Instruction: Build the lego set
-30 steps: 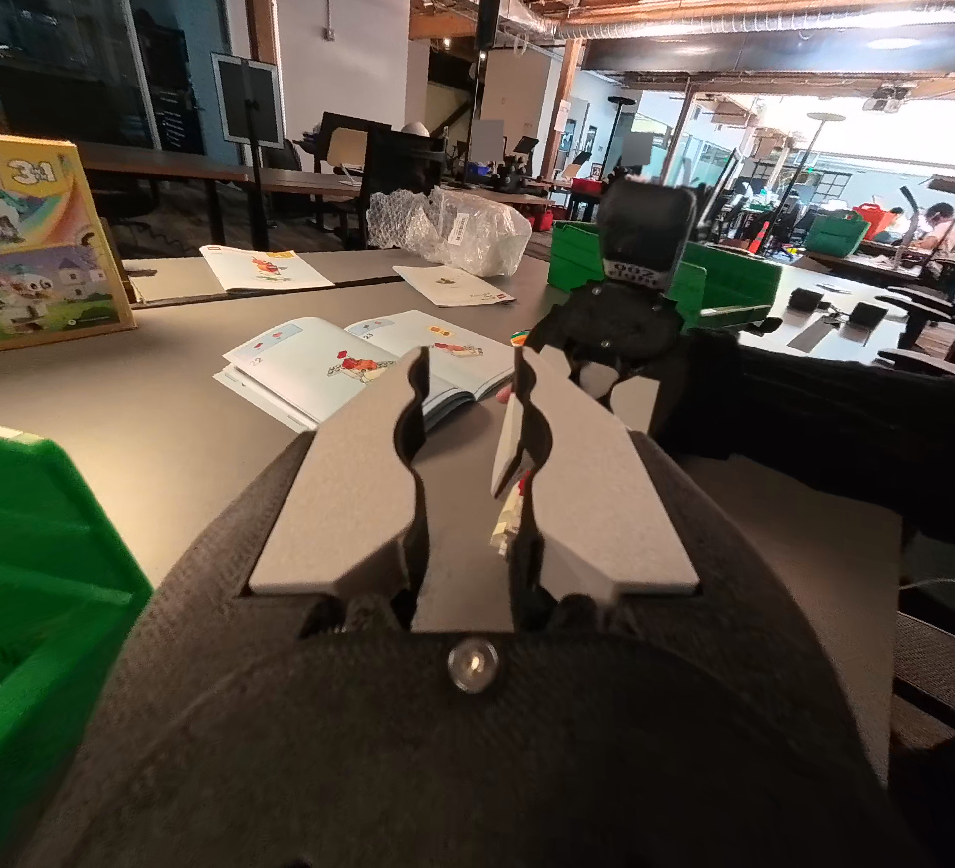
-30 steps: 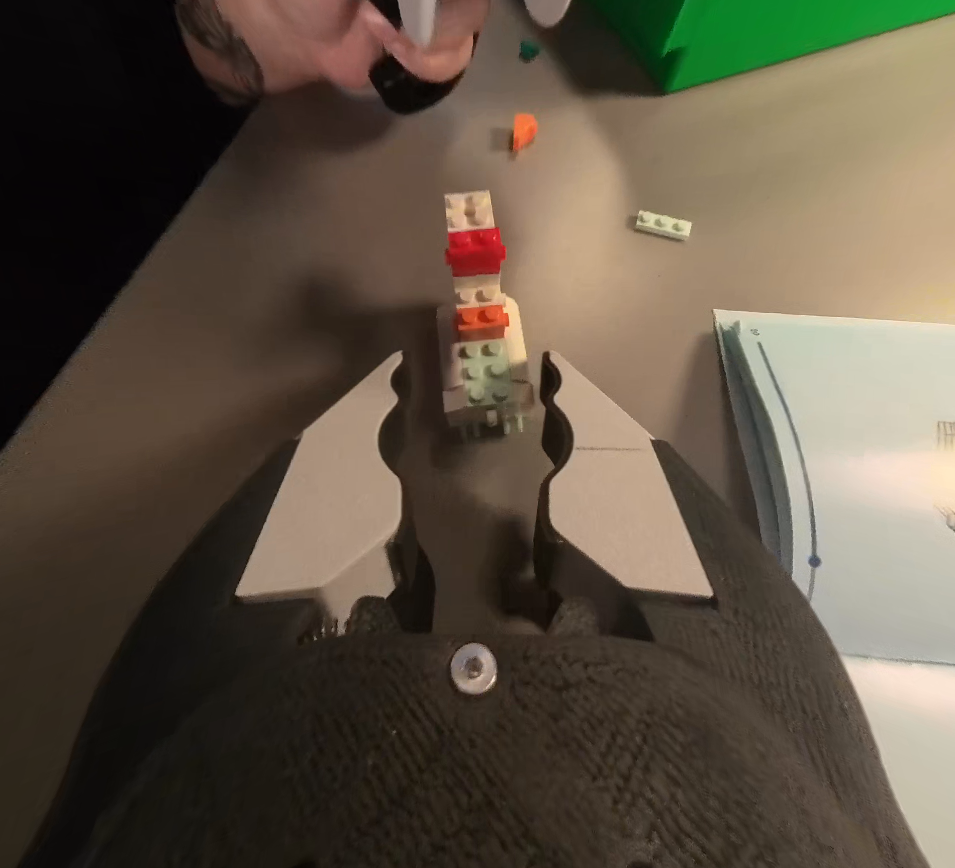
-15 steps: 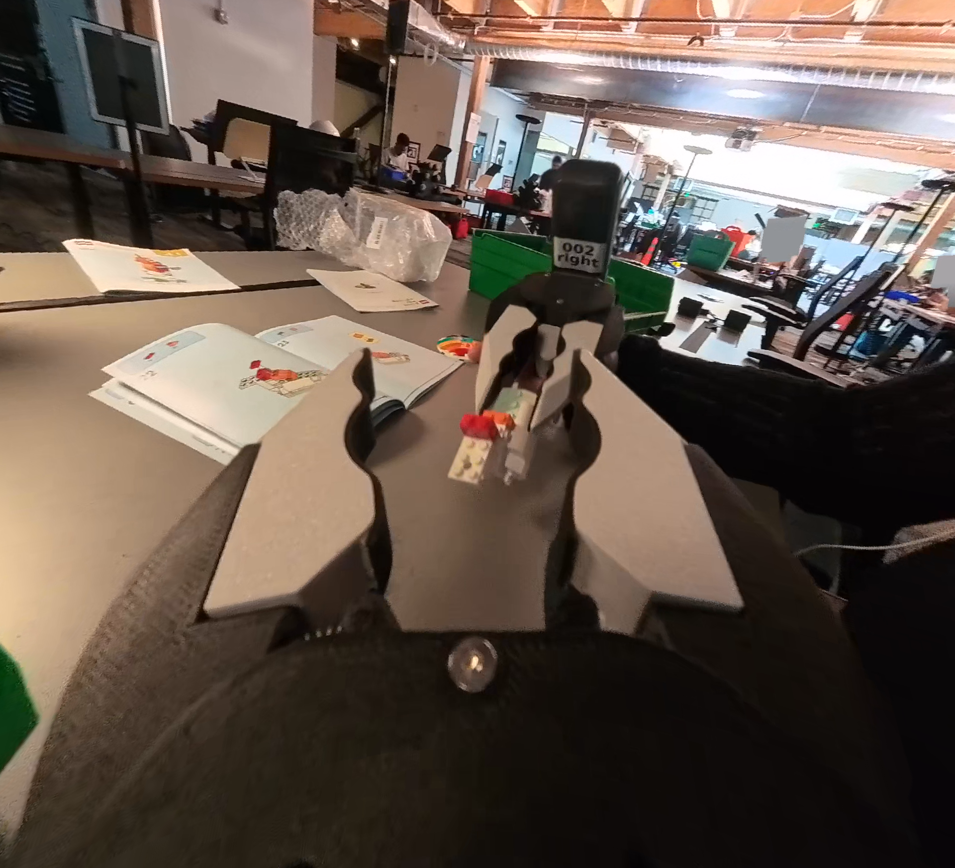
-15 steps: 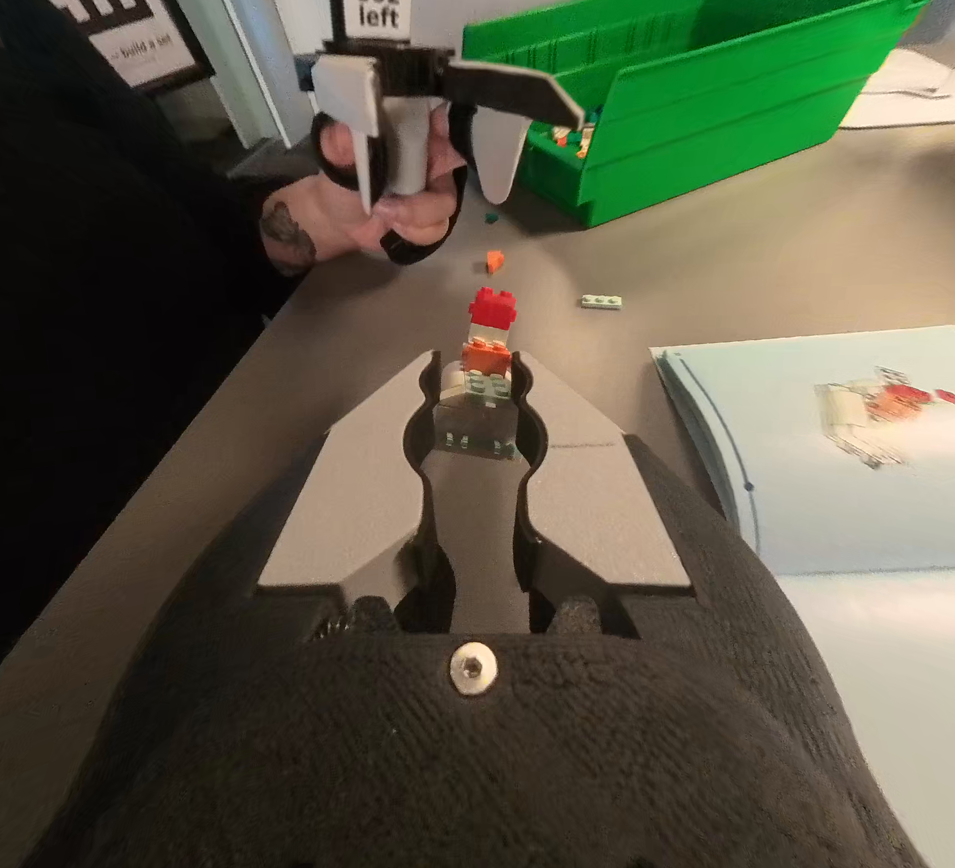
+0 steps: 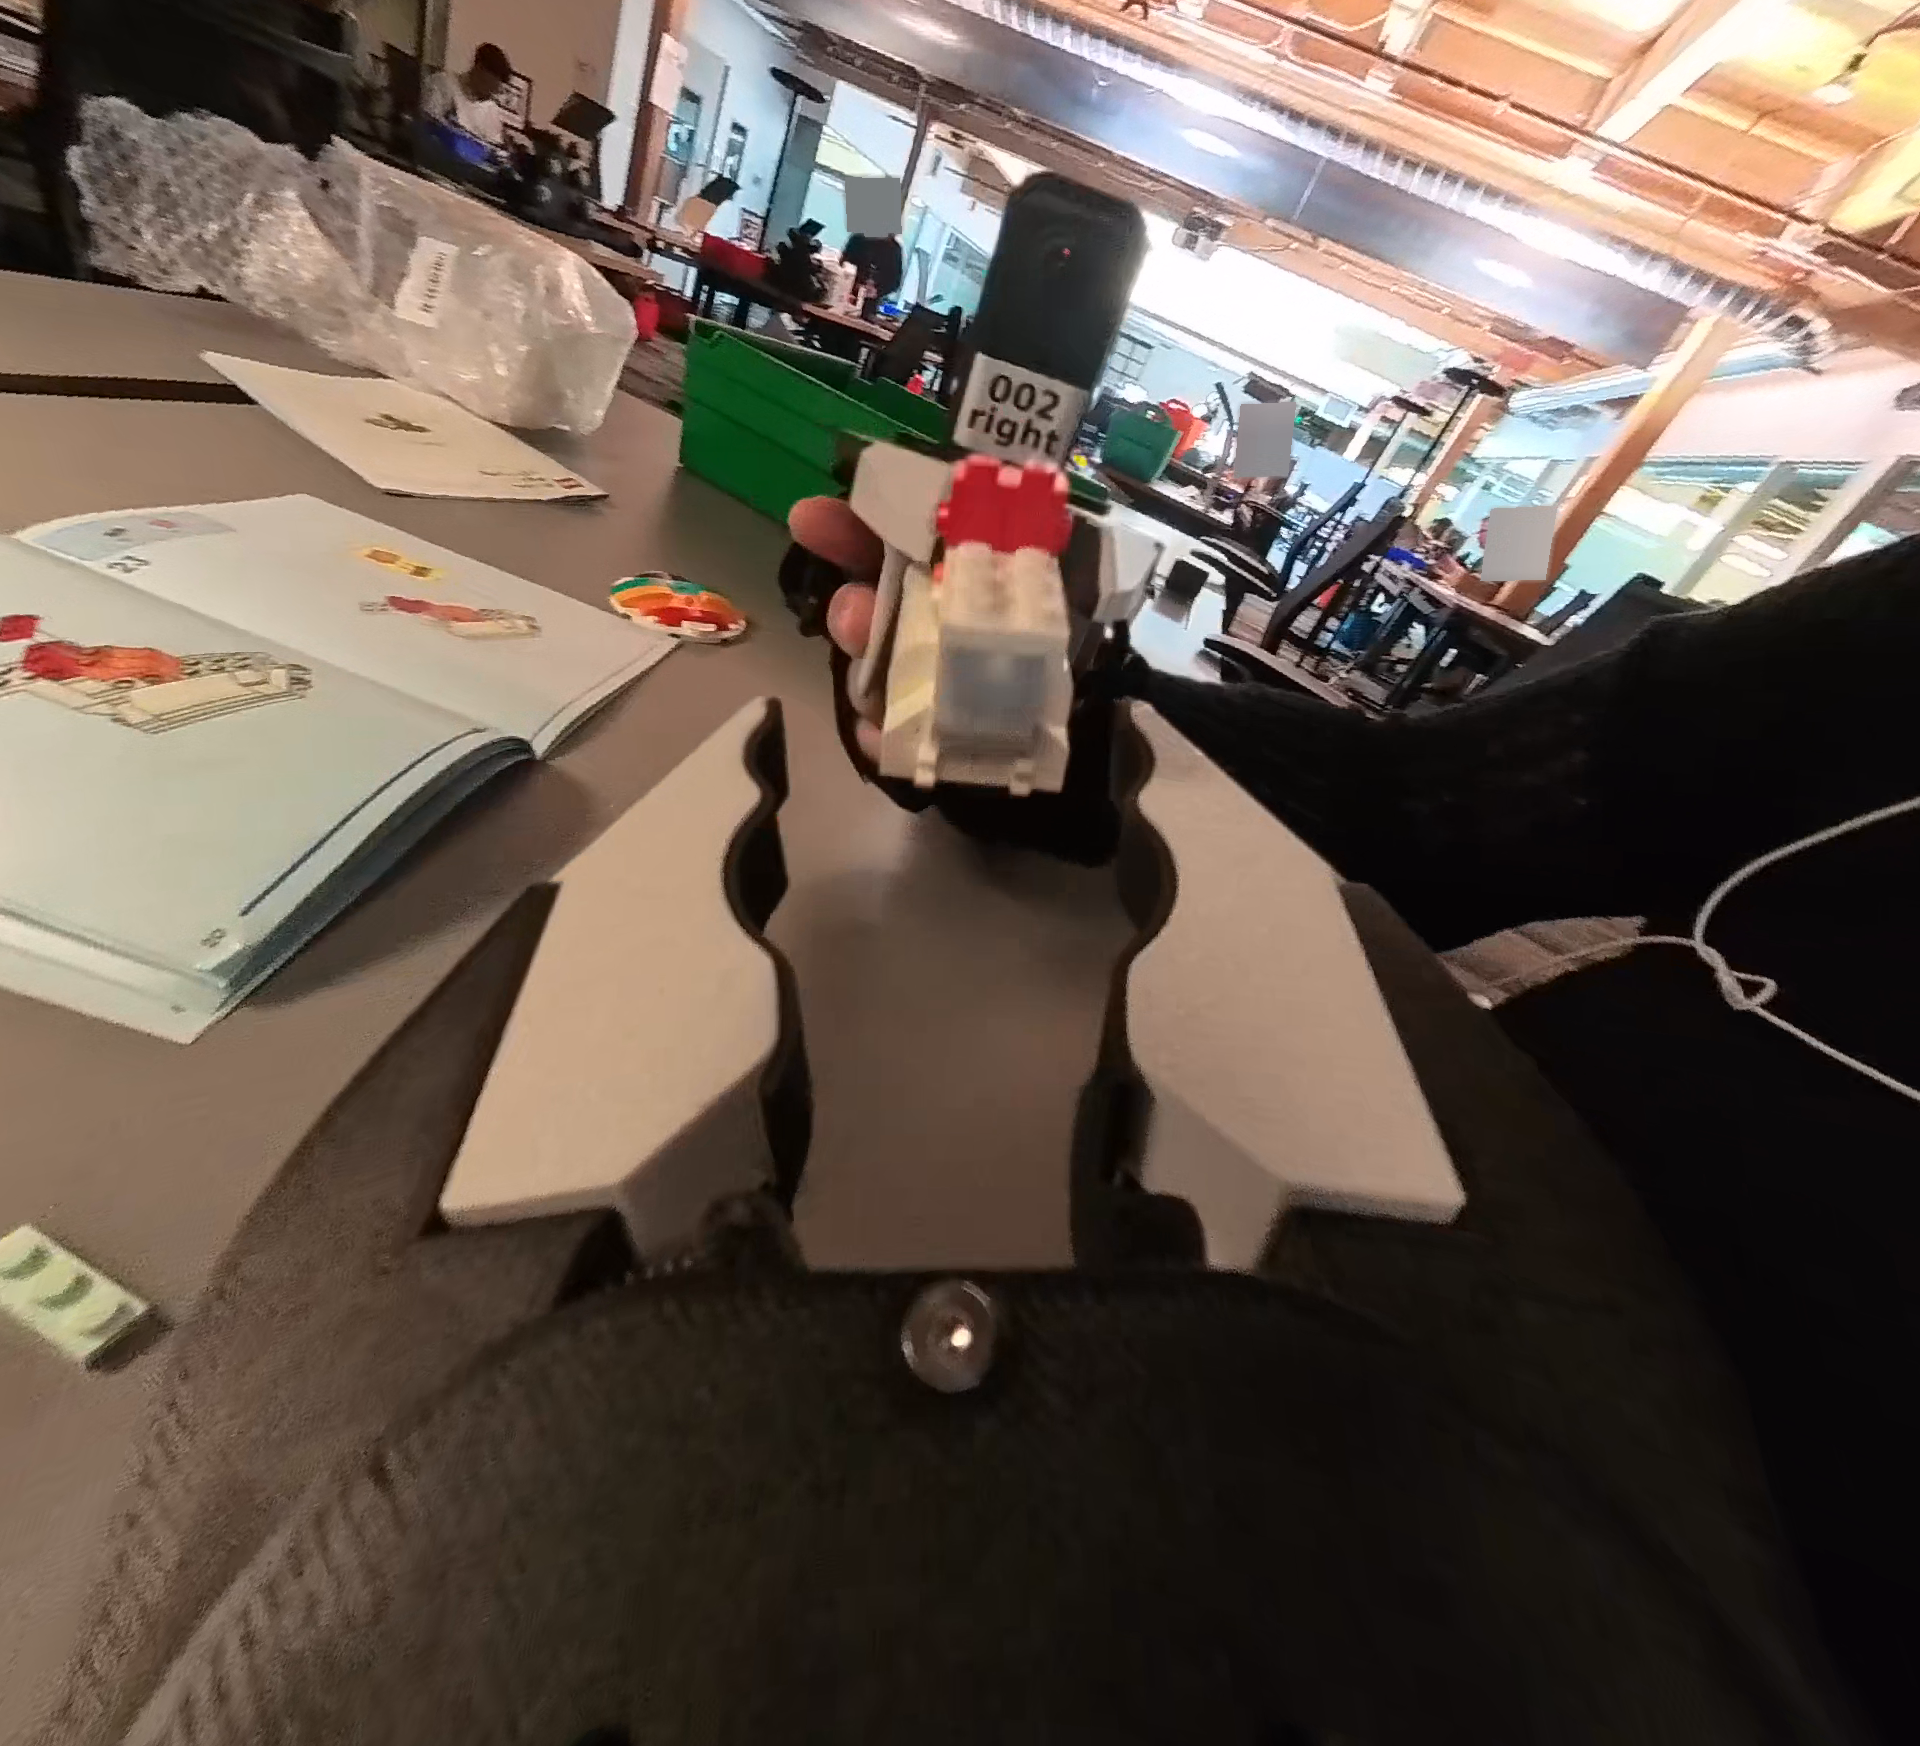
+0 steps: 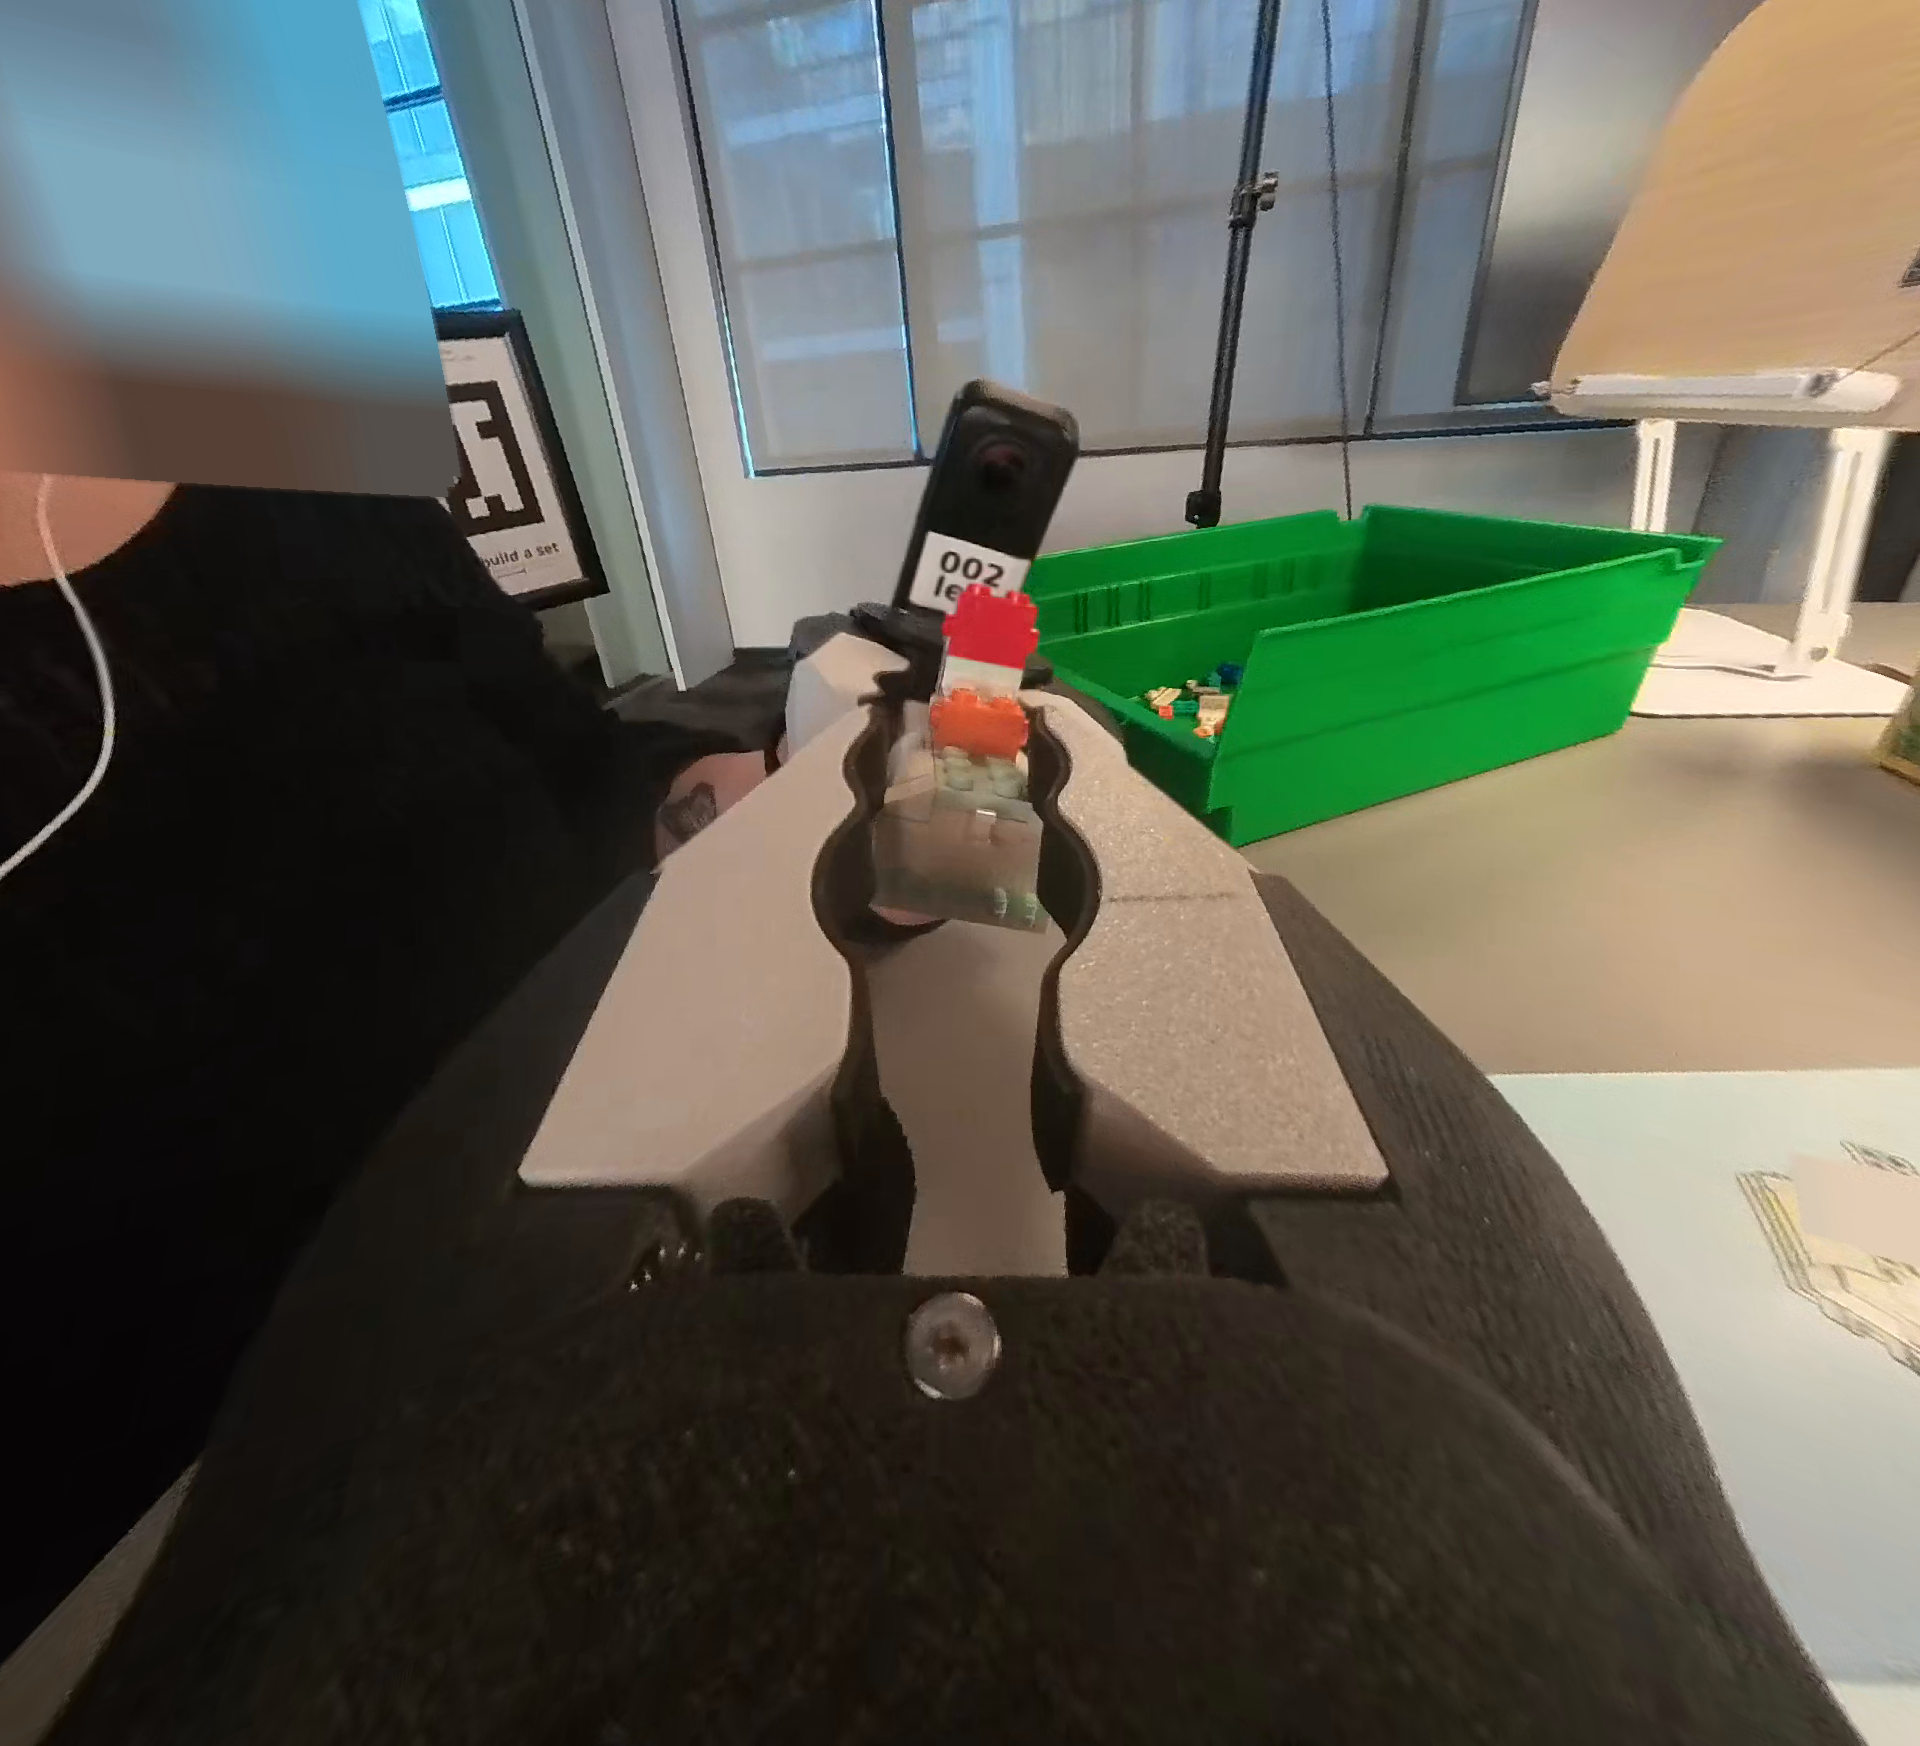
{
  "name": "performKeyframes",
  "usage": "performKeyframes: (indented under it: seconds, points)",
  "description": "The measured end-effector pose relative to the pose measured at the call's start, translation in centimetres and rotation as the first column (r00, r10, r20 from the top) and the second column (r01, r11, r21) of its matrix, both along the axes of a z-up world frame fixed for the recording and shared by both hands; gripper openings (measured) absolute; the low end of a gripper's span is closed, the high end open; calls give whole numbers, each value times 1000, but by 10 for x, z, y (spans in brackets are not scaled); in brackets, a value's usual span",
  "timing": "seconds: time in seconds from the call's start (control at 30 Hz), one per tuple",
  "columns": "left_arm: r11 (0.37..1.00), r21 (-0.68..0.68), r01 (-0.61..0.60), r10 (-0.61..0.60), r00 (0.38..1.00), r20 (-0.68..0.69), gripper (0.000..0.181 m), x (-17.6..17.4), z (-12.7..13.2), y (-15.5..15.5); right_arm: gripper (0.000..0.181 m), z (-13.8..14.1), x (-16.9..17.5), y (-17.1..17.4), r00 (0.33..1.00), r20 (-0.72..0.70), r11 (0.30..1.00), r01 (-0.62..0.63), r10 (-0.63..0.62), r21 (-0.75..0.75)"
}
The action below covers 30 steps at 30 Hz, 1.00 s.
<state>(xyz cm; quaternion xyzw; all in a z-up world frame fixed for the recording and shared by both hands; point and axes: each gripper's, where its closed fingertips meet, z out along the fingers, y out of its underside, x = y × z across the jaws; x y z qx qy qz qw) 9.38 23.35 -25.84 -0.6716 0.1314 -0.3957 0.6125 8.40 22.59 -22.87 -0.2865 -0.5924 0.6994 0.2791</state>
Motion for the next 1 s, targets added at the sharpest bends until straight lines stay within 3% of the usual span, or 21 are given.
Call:
performKeyframes:
  seconds: [0.13, 0.2, 0.3, 0.4, 0.53, 0.67, 0.73, 0.83, 1.0]
  points:
    - [999, 8, 36, -36, 998, -54, 32, 8, -4, -4, 21, -6, -1, -9, 1000, 9, 999, -22, 22, 30]
    - [999, 14, 52, -51, 996, -74, 8, 10, -5, -6, 2, -6, -1, -8, 1000, -10, 999, -11, 11, 36]
    - [999, -21, 45, -47, 996, -74, 22, 10, -9, -3, 1, -10, -3, -4, 1000, 12, 999, 3, -3, 35]
    - [999, -41, -10, 6, 996, -94, 24, 2, -14, 3, 6, -25, -8, 6, 996, 74, 996, 39, -44, 78]
    - [989, -44, -143, 135, 980, -147, 25, -16, -18, 11, 35, -52, -5, 22, 970, 217, 969, 53, -108, 242]
    - [977, -31, -212, 207, 970, -125, 26, -30, -14, 13, 63, -84, 15, 24, 829, 551, 968, -55, -91, 243]
    - [973, -41, -227, 222, 968, -114, 26, -33, -14, 14, 64, -93, 19, 26, 766, 626, 957, -49, -147, 285]
    - [969, -41, -242, 236, 965, -114, 26, -36, -14, 15, 64, -103, 32, 28, 691, 674, 900, -78, -261, 429]
    - [969, -34, -246, 239, 961, -140, 26, -34, -15, 15, 56, -102, 39, 30, 670, 611, 772, -89, -422, 630]
